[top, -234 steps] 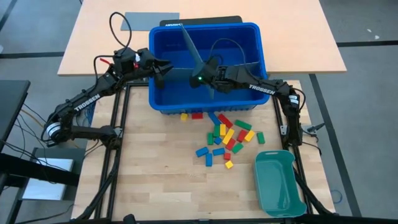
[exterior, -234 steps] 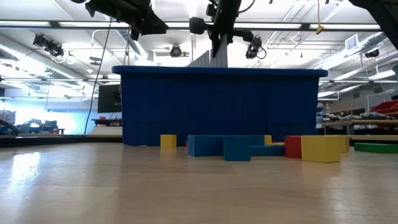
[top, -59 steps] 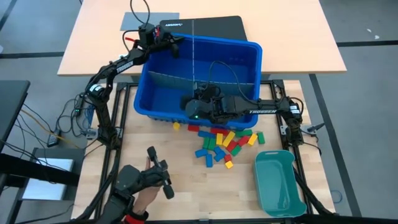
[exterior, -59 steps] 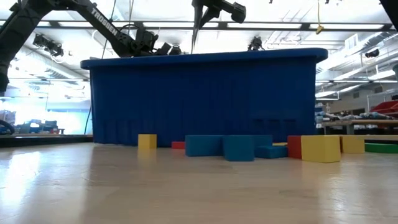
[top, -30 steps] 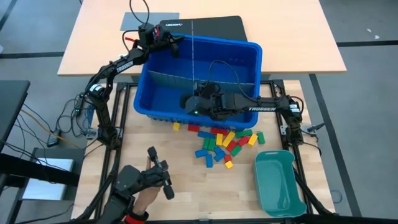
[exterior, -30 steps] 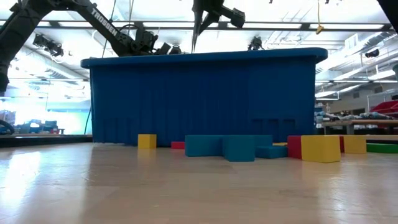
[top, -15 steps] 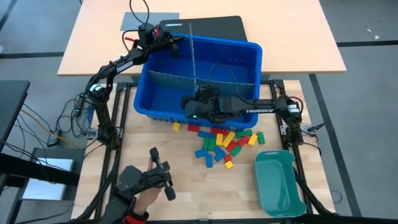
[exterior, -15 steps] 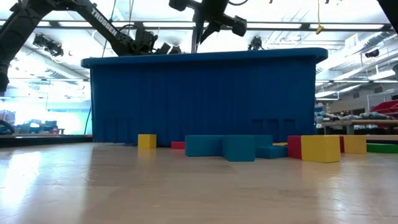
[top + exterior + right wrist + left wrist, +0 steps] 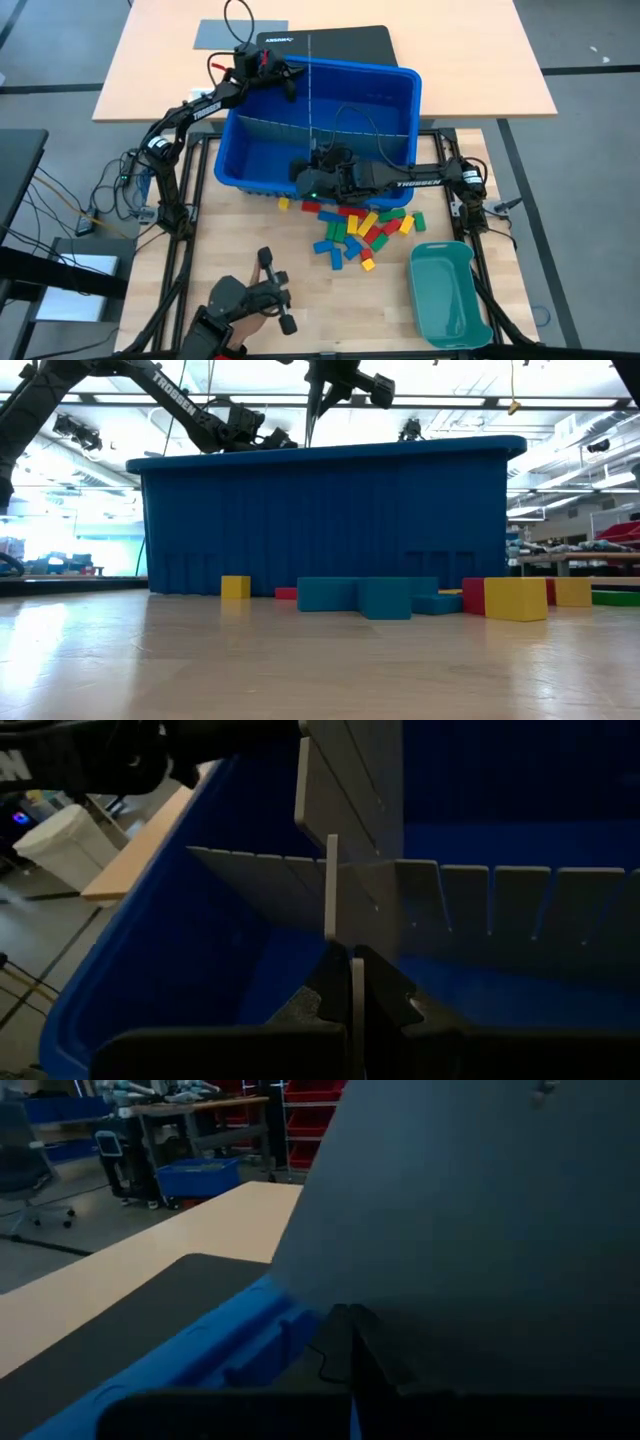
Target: Sort Items/Unsort Items
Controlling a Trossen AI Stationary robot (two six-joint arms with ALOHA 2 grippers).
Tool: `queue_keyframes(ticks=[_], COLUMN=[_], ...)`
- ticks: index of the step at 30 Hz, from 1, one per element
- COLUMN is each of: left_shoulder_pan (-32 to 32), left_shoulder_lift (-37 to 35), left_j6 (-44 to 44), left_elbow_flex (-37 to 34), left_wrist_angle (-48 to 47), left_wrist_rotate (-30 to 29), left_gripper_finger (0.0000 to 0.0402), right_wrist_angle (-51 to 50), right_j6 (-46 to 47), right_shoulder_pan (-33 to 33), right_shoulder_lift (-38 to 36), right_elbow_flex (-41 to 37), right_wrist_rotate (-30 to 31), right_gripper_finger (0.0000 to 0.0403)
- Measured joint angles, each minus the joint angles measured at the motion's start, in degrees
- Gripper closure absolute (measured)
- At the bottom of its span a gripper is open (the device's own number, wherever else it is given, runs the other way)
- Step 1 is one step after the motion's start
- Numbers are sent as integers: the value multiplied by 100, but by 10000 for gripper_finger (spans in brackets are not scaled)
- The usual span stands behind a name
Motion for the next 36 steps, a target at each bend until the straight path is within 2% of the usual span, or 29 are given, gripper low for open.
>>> queue_keyframes(ticks=[11,36], left_shoulder_pan=[-29,11], left_shoulder_lift=[1,-3], left_j6=[28,148], left_elbow_flex=[0,2], left_wrist_angle=[23,10], left_wrist_rotate=[-7,-404], left_gripper_finger=[401,401], right_wrist_angle=[47,-76], right_j6=[10,214], right_shoulder_pan=[-107,-76], right_shoulder_lift=[-15,-9], right_elbow_flex=[11,20], right_wrist_rotate=[-400,-728], right_gripper_finger=[403,403])
